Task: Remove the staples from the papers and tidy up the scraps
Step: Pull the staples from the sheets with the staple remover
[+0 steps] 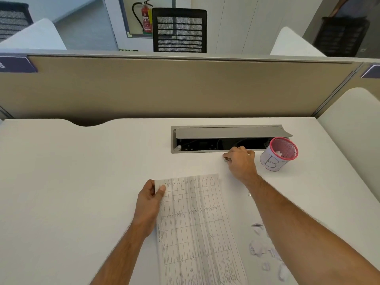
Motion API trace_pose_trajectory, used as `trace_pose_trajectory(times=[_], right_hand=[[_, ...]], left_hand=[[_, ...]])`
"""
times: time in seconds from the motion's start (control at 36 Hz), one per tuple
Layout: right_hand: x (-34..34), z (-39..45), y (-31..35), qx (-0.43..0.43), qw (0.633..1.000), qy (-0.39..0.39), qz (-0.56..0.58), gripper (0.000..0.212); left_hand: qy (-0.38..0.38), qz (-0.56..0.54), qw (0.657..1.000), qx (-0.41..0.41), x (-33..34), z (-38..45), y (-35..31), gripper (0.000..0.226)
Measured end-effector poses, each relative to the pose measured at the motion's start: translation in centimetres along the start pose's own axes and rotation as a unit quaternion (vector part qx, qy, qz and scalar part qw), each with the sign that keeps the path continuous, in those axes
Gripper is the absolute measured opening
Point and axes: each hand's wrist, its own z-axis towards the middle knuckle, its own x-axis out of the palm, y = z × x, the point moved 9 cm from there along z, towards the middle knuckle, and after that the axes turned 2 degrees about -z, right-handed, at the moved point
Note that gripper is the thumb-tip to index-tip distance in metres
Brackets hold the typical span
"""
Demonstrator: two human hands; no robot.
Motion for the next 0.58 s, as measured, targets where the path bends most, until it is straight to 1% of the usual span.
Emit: trace_pose_trajectory(times=[0.17, 0.36, 0.47, 0.58], right_hand=[[-0.1, -0.4, -0.1, 0.007, 1.0, 0.022, -0.01, 0.035], [-0.3, -0.9, 0.0, 0.0, 1.0, 0.007, -0.007, 0.033], [-1.7, -1.8, 1.0, -0.006, 0.998, -0.04, 0.043, 0.035], [-3.8, -3.7, 4.8, -0.045, 0.988, -0.082, 0.123, 0.036]], left_hand=[[0.013, 0.025, 1.0, -0.001, 0.2, -0.1, 0.2, 0.01], [0.015, 0.025, 1.0, -0.002, 0.2, -0.5, 0.1, 0.011], [0.003, 0.016, 1.0, 0.0, -0.3, -0.7, -0.1, 0.01], [-0.006, 0.001, 1.0, 0.011, -0.4, -1.2, -0.6, 0.01]])
